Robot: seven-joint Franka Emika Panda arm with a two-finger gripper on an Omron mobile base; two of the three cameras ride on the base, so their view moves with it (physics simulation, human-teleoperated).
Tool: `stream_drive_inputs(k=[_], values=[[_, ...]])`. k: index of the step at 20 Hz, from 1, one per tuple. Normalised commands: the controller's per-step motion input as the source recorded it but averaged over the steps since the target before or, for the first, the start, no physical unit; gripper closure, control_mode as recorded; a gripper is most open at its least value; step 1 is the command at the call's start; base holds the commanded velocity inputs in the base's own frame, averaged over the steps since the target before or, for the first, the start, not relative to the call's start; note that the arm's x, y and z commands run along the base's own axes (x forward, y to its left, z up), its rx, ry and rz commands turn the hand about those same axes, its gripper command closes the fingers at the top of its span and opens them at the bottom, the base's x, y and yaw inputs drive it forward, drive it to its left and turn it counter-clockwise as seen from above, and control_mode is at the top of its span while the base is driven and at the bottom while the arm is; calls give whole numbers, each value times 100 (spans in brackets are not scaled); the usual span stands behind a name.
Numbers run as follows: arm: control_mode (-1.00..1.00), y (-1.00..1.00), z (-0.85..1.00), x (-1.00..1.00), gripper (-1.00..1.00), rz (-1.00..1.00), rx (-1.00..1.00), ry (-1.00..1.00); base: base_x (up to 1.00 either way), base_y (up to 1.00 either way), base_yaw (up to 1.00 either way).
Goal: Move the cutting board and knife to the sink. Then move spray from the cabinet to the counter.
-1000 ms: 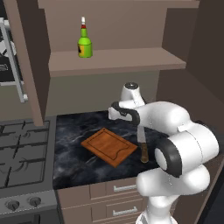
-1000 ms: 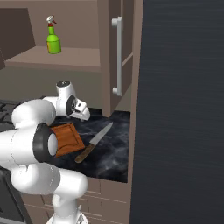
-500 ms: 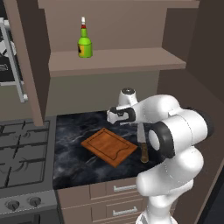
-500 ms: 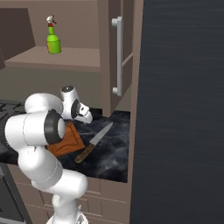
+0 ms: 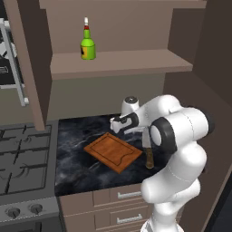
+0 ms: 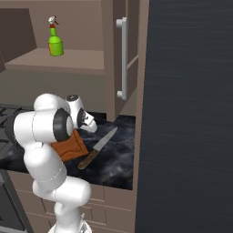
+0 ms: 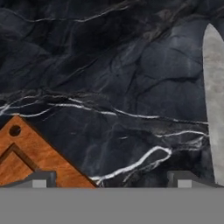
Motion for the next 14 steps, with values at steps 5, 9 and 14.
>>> stream_drive_inputs(k=[5, 9, 14], values=[[-100, 2, -24, 11, -100, -3, 0, -4, 0, 0, 0], [-100, 1, -20, 0, -100, -2, 0, -10, 0, 0, 0], [-100, 1, -18, 0, -100, -1, 1, -10, 0, 0, 0]])
